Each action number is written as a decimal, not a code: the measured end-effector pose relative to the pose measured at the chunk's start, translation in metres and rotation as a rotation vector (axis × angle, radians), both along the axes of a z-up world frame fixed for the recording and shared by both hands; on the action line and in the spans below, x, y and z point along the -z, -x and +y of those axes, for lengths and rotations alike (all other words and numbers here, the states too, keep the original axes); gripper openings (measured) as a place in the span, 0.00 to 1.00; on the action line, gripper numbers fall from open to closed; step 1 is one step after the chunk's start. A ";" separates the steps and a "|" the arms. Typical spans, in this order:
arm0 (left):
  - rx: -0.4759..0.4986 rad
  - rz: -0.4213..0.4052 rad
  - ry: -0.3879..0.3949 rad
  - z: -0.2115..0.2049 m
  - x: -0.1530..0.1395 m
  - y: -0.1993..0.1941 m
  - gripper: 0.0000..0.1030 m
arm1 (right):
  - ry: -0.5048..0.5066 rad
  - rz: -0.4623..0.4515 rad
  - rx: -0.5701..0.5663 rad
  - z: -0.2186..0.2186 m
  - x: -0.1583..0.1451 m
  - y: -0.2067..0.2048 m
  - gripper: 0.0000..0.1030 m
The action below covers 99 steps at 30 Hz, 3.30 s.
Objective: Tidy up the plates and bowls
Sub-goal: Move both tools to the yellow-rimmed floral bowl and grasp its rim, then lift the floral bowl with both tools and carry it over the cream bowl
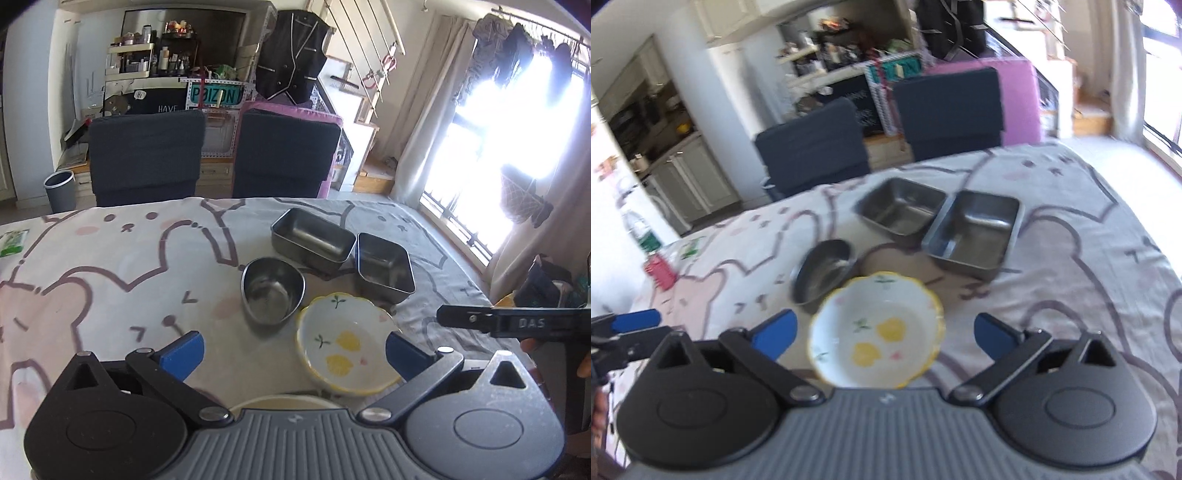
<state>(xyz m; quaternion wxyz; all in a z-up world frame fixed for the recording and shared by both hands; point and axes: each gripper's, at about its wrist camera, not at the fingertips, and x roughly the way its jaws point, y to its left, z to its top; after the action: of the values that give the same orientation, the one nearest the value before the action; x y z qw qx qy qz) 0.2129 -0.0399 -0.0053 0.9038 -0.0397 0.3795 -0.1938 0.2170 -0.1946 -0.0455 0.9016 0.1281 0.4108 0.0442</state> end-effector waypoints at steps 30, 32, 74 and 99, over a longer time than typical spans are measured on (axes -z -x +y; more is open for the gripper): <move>-0.013 0.371 -0.085 -0.065 0.110 -0.110 0.17 | 0.070 0.300 -0.054 -0.012 0.098 -0.089 0.12; -0.009 0.376 -0.090 -0.068 0.113 -0.111 0.14 | 0.078 0.297 -0.066 -0.011 0.101 -0.089 0.11; -0.052 0.138 -0.027 -0.005 0.023 -0.019 0.07 | -0.023 0.104 -0.146 0.020 0.014 -0.018 0.10; -0.103 0.242 -0.031 0.071 0.061 0.054 0.10 | 0.044 0.207 -0.306 0.114 0.032 0.024 0.10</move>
<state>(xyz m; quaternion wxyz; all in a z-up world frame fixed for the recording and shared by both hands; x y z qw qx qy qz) 0.1590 0.0313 -0.0664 0.8608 -0.0681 0.4859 -0.1350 0.1926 -0.0808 -0.0776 0.8399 0.0484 0.5168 0.1585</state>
